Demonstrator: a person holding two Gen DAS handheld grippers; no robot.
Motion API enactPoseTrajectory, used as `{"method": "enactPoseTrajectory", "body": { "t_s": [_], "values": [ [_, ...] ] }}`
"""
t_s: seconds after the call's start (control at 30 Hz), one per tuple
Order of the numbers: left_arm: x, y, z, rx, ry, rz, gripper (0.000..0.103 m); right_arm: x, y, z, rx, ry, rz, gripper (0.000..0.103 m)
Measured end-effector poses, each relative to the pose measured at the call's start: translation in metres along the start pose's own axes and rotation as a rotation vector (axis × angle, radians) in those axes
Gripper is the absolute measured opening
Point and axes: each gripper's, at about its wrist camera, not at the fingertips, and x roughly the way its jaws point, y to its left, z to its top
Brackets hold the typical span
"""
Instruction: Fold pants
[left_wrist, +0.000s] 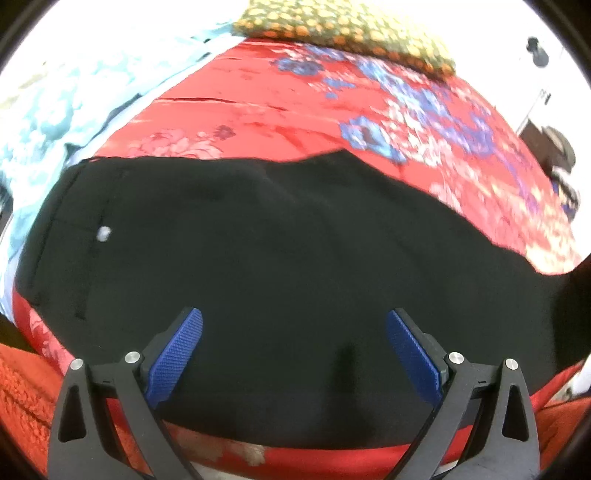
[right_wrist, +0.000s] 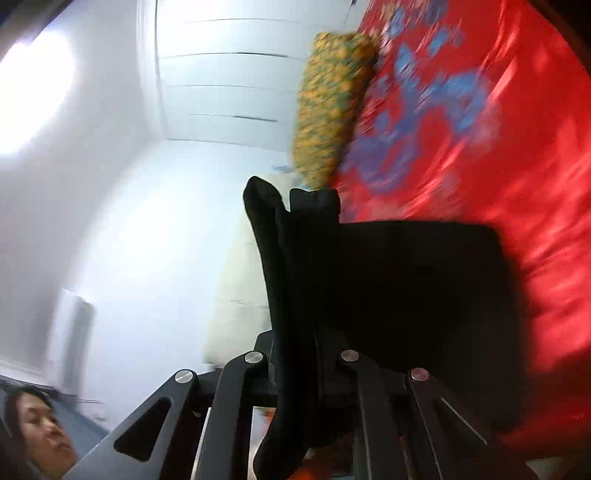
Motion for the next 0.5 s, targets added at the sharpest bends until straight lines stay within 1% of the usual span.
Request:
{"method": "enactPoseTrajectory", "body": {
  "t_s": [0.07,0.13,0.17,0.27,0.37,0.43,0.5],
  "values": [
    [-0.004,0.01,0.004,-0.031,-0.011,-0.015,0.1,0.047,0.0,-0.02,0.017,0.018,0.066,0.011],
    [-0.008,0.022,0.006,-0.063,-0.017,-0.032,0.1,0.092,-0.004,-0.037,0.045,0.038,0.096,0.011],
    [-0.009,0.026,0.007,-0.073,-0.018,-0.036,0.1,0.117,-0.007,-0.047,0.063,0.053,0.103,0.011],
    [-0.013,0.041,0.008,-0.107,-0.019,-0.049,0.1,0.179,-0.011,-0.07,0.063,0.119,0.069,0.011],
    [-0.012,0.054,0.01,-0.144,-0.01,-0.059,0.1,0.243,-0.014,-0.099,-0.018,0.22,-0.047,0.011],
    [-0.011,0.058,0.009,-0.152,-0.005,-0.06,0.1,0.275,-0.011,-0.115,-0.148,0.274,-0.199,0.012],
    [-0.01,0.061,0.007,-0.146,-0.001,-0.053,0.1,0.31,-0.015,-0.134,-0.29,0.343,-0.37,0.013]
  ]
}}
